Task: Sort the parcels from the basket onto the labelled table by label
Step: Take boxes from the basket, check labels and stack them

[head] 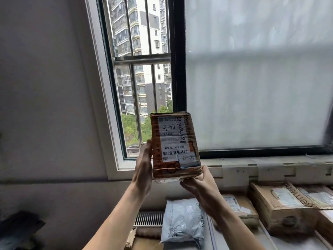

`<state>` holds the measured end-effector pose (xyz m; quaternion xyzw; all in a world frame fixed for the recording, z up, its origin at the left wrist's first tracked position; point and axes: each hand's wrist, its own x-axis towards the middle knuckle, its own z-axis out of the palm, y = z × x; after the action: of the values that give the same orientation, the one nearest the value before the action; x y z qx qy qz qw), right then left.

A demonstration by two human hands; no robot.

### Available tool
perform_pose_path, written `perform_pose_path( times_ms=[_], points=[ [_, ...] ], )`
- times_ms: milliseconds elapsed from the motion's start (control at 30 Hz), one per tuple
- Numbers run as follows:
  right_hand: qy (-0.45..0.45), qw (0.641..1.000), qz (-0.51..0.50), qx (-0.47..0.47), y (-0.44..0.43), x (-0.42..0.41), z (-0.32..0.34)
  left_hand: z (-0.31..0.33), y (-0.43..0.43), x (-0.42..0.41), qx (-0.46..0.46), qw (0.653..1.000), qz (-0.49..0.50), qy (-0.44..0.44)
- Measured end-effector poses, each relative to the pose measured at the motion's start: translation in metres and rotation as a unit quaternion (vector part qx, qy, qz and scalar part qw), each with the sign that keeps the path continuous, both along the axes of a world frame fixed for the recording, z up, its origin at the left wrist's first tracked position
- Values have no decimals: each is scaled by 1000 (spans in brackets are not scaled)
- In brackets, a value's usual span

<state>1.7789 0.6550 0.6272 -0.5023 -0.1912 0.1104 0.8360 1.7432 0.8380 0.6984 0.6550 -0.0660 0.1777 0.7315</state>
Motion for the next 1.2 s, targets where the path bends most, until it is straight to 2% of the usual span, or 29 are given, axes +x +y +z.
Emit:
perform_pose_path(
  times_ms=[200,300,400,500,600,667,733,800,833,900,933,967,1033,1100,1133,1200],
  points=[
    [-11,999,-10,33,-15,3,18,15,6,-12,-108,993,-51,20],
    [-23,1000,-4,13,-16,-1,24,14,4,-15,-165,981,-103,24],
    [-34,998,46,7,-15,-10,29,12,-1,-17,-171,978,-119,25],
    [-67,994,62,-52,-9,-20,39,14,-13,-18,-138,983,-118,35],
    [-60,996,-23,-59,-1,-21,51,11,-23,-14,-97,988,-115,39],
    [-68,989,-95,-91,-6,-14,63,12,-22,-13,-33,997,-50,41],
    [-133,958,-155,-203,-26,-2,80,18,-12,-14,48,996,68,42],
    [-218,895,-188,-342,-51,9,102,25,4,-15,149,973,176,23],
    [-256,854,-188,-412,-62,12,112,28,13,-14,205,960,190,6],
    [-319,772,-125,-535,-78,12,134,35,18,-15,322,937,138,-9],
    [-336,750,-64,-566,-82,8,147,37,16,-14,377,921,93,-10],
    [-339,745,2,-575,-83,3,158,39,12,-14,425,904,40,-8],
    [-329,753,107,-559,-79,-8,180,43,-2,-16,468,879,-91,19],
    [-334,767,144,-529,-76,-10,193,49,-17,-21,436,872,-219,45],
    [-335,780,154,-505,-76,-8,194,50,-23,-23,400,880,-254,41],
    [-304,824,172,-447,-82,-3,192,52,-35,-24,337,910,-240,24]
  ],
)
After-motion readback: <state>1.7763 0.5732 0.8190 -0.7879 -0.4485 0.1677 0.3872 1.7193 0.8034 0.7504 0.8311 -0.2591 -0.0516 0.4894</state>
